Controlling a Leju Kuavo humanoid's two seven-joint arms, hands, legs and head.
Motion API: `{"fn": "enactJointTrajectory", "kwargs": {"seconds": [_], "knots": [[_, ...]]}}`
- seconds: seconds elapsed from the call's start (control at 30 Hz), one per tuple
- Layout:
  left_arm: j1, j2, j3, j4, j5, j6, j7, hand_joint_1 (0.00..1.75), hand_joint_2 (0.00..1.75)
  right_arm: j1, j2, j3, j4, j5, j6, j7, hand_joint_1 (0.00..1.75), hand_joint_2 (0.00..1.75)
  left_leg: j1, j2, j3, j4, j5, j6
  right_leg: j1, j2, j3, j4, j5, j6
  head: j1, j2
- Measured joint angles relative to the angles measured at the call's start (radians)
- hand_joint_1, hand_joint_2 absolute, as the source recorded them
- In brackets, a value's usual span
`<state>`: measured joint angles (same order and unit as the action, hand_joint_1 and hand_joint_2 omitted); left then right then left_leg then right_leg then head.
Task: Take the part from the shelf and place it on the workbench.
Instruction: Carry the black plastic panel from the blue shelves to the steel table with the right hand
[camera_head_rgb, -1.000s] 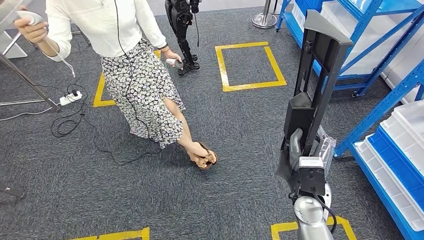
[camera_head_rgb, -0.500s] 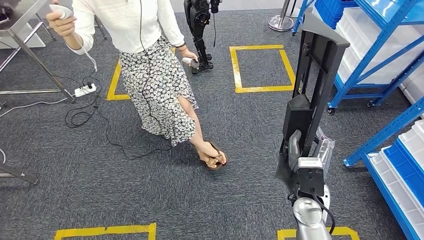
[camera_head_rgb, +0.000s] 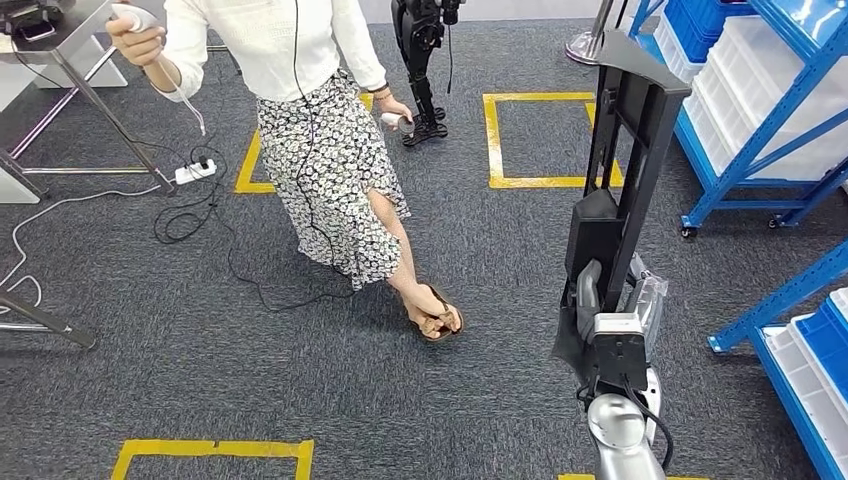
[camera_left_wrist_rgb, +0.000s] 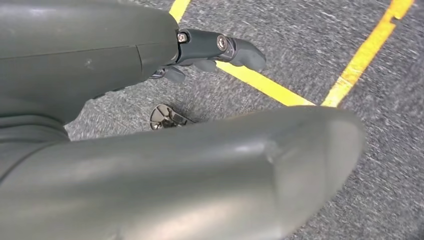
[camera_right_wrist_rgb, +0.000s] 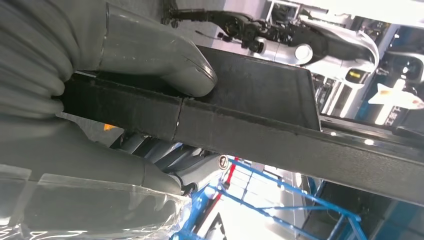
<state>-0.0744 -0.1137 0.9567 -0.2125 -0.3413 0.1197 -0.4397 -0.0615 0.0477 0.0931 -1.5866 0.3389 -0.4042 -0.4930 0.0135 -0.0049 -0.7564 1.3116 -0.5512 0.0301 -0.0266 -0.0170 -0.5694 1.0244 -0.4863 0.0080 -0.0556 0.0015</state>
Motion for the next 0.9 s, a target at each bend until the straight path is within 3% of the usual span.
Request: {"fn": "enactJointTrajectory", "kwargs": {"seconds": [0.03,0.13,0.2,0.3,0.37,0.43,0.5,0.53,0.6,0.63,0.7,0.77,0.83,0.9], "knots": [[0.000,0.000,0.000,0.000,0.000,0.000,0.000,0.00,0.00,0.001,0.000,0.000,0.000,0.000,0.000,0.000,1.75,1.75,-0.001,0.001,0.006,-0.020,0.021,0.004,0.003,-0.006,0.002,0.000,-0.002,-0.002,0.000,0.000],[0.000,0.001,0.002,0.000,-0.004,-0.004,-0.001,0.00,0.00,0.002,0.000,0.000,-0.006,0.002,-0.001,0.000,1.75,1.75,-0.015,0.026,0.095,-0.204,0.109,0.031,0.008,-0.022,0.010,-0.004,-0.006,-0.004,0.001,0.000],[-0.003,0.003,0.002,-0.001,-0.008,-0.006,-0.001,0.00,0.00,0.007,0.000,0.000,-0.011,0.002,-0.002,0.001,1.75,1.75,-0.031,0.044,0.126,-0.266,0.120,0.041,0.006,-0.032,0.013,-0.009,-0.008,-0.001,0.001,0.000],[-0.003,0.005,0.003,-0.001,-0.011,-0.006,-0.002,0.00,0.00,0.020,0.000,-0.001,-0.018,0.002,-0.003,0.003,1.75,1.75,-0.039,0.029,0.145,-0.299,0.129,0.054,0.006,-0.043,0.017,-0.014,-0.012,0.008,0.001,0.000],[-0.004,0.004,0.003,-0.001,-0.012,-0.006,-0.001,0.00,0.00,0.024,-0.002,-0.001,-0.026,0.002,-0.003,0.004,1.75,1.75,-0.035,0.016,0.168,-0.334,0.144,0.070,0.008,-0.020,-0.007,0.034,-0.035,0.005,0.003,0.000],[-0.006,0.002,0.003,-0.001,-0.012,-0.006,-0.001,0.00,0.00,0.030,-0.005,-0.002,-0.029,0.002,-0.003,0.005,1.75,1.75,-0.034,0.002,0.174,-0.345,0.149,0.077,0.006,0.006,-0.069,0.151,-0.079,-0.002,0.006,0.000],[-0.008,0.001,0.003,-0.001,-0.012,-0.006,0.000,0.00,0.00,0.039,-0.007,-0.003,-0.030,0.002,-0.003,0.007,1.75,1.75,-0.033,-0.019,0.174,-0.343,0.147,0.076,0.001,0.012,-0.126,0.240,-0.100,0.005,0.008,0.000],[-0.007,0.000,0.003,-0.001,-0.012,-0.006,0.000,0.00,0.00,0.042,-0.008,-0.004,-0.030,0.002,-0.002,0.008,1.75,1.75,-0.031,-0.030,0.173,-0.339,0.145,0.073,-0.003,0.013,-0.130,0.235,-0.089,0.015,0.009,0.000],[-0.006,-0.002,0.003,0.000,-0.012,-0.006,0.000,0.00,0.00,0.043,-0.009,-0.004,-0.030,0.003,-0.001,0.010,1.75,1.75,-0.027,-0.050,0.169,-0.320,0.134,0.058,-0.015,0.020,-0.083,0.126,-0.034,0.042,0.010,0.000],[-0.006,-0.003,0.003,-0.001,-0.013,-0.006,0.001,0.00,0.00,0.042,-0.009,-0.004,-0.030,0.003,0.000,0.011,1.75,1.75,-0.026,-0.058,0.163,-0.305,0.125,0.048,-0.018,0.027,-0.056,0.071,-0.012,0.049,0.012,0.000],[-0.005,-0.002,0.003,-0.001,-0.014,-0.005,0.000,0.00,0.00,0.041,-0.007,-0.004,-0.032,0.004,0.003,0.013,1.75,1.75,-0.025,-0.070,0.148,-0.274,0.108,0.031,-0.017,0.036,-0.027,0.018,0.004,0.041,0.013,0.000],[-0.002,0.000,0.004,-0.001,-0.015,-0.004,0.000,0.00,0.00,0.041,-0.005,-0.004,-0.034,0.002,0.007,0.015,1.75,1.75,-0.021,-0.075,0.139,-0.262,0.101,0.025,-0.014,0.031,-0.026,0.023,0.003,0.021,0.013,0.000],[0.002,0.001,0.004,-0.001,-0.015,-0.004,0.000,0.00,0.00,0.040,-0.004,-0.005,-0.034,-0.001,0.013,0.015,1.75,1.75,-0.014,-0.054,0.131,-0.240,0.088,0.017,-0.013,0.025,-0.024,0.023,0.004,0.012,0.010,0.000],[0.001,0.000,0.003,0.000,-0.016,-0.004,0.000,0.00,0.00,0.039,-0.002,-0.005,-0.035,-0.003,0.017,0.015,1.75,1.75,-0.009,-0.018,0.094,-0.158,0.045,0.006,-0.009,0.017,-0.020,0.021,0.003,0.005,0.006,0.000]]}}
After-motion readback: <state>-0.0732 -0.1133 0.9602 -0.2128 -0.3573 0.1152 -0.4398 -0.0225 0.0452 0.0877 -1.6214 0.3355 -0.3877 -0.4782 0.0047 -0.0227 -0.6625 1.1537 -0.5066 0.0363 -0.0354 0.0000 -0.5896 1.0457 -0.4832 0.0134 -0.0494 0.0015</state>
